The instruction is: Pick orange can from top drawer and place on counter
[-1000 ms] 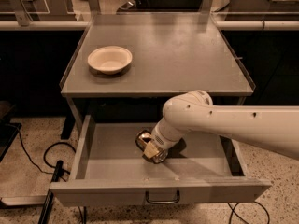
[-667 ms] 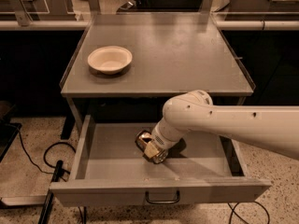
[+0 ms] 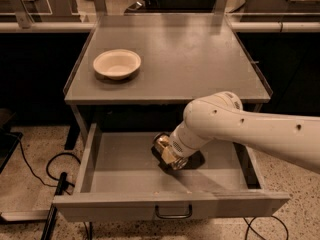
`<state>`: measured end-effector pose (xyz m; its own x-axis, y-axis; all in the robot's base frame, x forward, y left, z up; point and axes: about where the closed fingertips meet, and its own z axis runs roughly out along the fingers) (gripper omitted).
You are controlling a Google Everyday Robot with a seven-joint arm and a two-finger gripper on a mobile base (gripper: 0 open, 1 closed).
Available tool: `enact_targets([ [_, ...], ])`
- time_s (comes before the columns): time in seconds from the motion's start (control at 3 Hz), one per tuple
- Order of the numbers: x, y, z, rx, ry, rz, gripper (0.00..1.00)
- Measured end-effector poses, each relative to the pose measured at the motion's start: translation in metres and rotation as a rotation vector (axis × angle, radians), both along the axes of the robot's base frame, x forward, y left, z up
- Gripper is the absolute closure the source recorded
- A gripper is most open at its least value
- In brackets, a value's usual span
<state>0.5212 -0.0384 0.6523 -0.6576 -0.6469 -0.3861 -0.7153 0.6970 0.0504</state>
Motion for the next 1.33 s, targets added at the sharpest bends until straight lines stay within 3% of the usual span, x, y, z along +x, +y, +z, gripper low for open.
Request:
enact_targets([
  [0.67, -0.029, -0.051, 0.094, -0.020, -0.119, -0.181, 1.00],
  [1.33, -0.011, -0.084, 0.195, -0.082, -0.285, -0.268, 1.00],
])
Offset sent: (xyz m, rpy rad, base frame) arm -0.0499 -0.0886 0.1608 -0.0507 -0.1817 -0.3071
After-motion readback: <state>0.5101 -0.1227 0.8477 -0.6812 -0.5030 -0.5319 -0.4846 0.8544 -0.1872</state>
